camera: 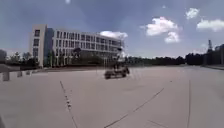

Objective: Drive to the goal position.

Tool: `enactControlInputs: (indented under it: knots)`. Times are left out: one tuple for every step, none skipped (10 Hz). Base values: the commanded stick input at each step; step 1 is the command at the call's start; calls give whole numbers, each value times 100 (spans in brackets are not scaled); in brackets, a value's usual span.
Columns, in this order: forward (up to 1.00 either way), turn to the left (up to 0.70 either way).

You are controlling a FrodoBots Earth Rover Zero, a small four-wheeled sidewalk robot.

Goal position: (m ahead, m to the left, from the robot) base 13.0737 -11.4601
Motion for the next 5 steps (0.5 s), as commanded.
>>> enactControlInputs:
  knots:
    - [70, 0]
    - [70, 0]
    - [70, 0]
    - [70, 0]
    - [70, 0]
